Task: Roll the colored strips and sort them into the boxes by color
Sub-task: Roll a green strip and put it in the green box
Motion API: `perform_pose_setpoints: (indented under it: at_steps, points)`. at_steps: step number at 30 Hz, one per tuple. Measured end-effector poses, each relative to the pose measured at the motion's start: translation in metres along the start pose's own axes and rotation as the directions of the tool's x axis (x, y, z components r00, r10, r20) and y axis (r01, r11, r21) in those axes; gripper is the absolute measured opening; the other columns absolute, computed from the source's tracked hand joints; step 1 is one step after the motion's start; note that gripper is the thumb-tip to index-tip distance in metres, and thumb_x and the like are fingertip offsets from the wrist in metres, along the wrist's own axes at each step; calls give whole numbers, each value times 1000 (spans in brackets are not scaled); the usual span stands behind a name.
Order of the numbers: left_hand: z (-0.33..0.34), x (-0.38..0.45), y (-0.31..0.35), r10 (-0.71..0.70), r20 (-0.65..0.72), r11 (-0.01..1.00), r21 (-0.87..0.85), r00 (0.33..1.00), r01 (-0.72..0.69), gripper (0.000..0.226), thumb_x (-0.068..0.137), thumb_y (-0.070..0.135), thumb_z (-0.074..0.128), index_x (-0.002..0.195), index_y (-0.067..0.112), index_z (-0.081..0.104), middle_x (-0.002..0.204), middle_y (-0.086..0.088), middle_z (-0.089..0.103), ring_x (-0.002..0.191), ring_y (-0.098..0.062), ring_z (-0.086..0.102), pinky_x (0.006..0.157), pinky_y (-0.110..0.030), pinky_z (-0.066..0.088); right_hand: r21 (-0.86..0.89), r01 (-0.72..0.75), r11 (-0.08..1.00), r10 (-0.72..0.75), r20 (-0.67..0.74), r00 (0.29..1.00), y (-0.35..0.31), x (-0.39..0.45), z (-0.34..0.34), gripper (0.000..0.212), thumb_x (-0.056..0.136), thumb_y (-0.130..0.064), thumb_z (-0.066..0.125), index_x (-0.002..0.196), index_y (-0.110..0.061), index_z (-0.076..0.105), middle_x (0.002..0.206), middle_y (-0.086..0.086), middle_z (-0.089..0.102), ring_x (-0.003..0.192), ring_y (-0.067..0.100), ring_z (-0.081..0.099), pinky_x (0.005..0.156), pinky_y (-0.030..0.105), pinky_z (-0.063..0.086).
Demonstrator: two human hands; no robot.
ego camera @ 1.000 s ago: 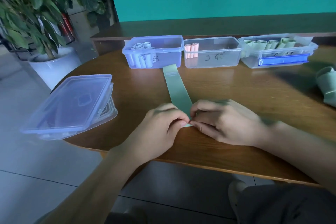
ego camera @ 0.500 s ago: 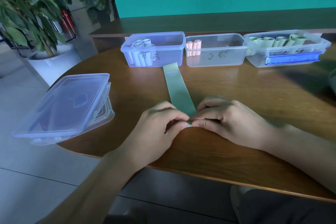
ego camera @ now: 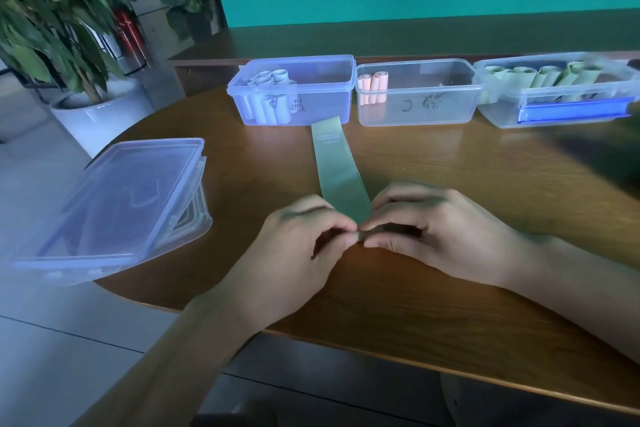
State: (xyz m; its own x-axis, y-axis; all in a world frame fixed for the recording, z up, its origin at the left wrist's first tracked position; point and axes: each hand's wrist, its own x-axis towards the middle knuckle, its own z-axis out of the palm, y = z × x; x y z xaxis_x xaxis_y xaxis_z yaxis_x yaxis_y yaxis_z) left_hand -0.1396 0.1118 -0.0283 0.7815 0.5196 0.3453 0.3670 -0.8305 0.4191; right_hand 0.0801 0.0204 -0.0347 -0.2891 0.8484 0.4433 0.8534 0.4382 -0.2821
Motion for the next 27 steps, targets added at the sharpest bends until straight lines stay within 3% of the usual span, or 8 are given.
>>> perform_pose_setpoints:
  at_steps: [3,11,22,27]
  points:
    - [1,1,0,4,-43,1000,18,999,-4,26,94,38,56,107,25,75,102,15,62,95,1,56,84,-1,38,14,-34,999,34,-2,999,4,2,2,23,97,-37,65,114,-26,76,108,-12,63,106,7,59,89,34,51]
    - [3,4,-2,-37,-46,999,27,998,39,12,90,33,70,102,32,73,90,26,54,92,6,55,77,-2,39,-43,-59,997,58,-20,998,6,2,6,28,100,-40,59,117,-24,75,108,-8,61,106,9,56,86,37,53]
    - [5,2,-4,-76,-60,996,34,995,78,23,96,34,62,116,28,73,113,16,59,99,0,56,87,-6,41,-9,-103,995,103,-31,994,4,5,6,31,96,-40,63,120,-22,71,114,-10,64,104,6,64,88,34,56]
    - [4,3,-2,-99,-37,995,16,994,99,20,94,37,66,113,33,71,109,19,60,94,1,56,79,-5,41,13,-101,995,101,-27,995,5,4,6,27,96,-39,65,117,-24,71,112,-11,63,101,8,65,85,34,55]
